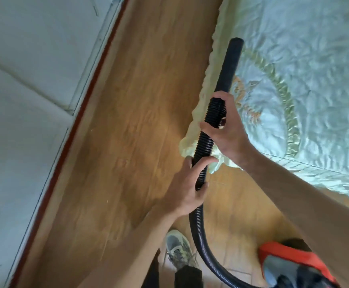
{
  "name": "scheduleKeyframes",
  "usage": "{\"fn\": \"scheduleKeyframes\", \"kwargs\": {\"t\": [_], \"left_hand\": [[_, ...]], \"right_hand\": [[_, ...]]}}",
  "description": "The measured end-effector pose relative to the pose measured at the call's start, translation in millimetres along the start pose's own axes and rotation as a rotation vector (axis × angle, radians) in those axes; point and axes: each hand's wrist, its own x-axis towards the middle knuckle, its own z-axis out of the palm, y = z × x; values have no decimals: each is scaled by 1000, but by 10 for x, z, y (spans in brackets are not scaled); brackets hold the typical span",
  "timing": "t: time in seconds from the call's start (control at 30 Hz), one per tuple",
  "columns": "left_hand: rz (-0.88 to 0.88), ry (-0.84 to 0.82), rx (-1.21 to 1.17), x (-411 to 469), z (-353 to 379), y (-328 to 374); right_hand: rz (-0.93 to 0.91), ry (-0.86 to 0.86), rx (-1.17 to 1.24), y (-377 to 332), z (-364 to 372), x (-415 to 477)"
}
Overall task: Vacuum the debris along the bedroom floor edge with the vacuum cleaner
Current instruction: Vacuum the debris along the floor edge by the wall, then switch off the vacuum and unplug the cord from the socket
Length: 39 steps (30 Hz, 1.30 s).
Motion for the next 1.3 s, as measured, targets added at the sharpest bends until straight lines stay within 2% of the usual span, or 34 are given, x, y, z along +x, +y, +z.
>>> {"fn": "scheduleKeyframes", "kwargs": {"t": [0.13,0.3,0.7,0.93,1.07,1.3], "left_hand": [[92,-218,-4,200,171,324],[192,-507,14,272,554,717],[362,-1072,154,-167,1964,1370],[341,-1382,204,-724,2848,1616],[295,-1522,247,-1038,3334,1770],[198,-1636,335,-1264,4002,1900]], "right_hand": [[84,269,14,133,-601,-287],[193,523,40,291,-1230,-889],[460,1004,126,1005,-2094,-2925],[646,1140,235,1513,-2225,-4145],[703,1147,336,1822,-2274,-4736],[751,1124,497,2318,-2450,-5490]]}}
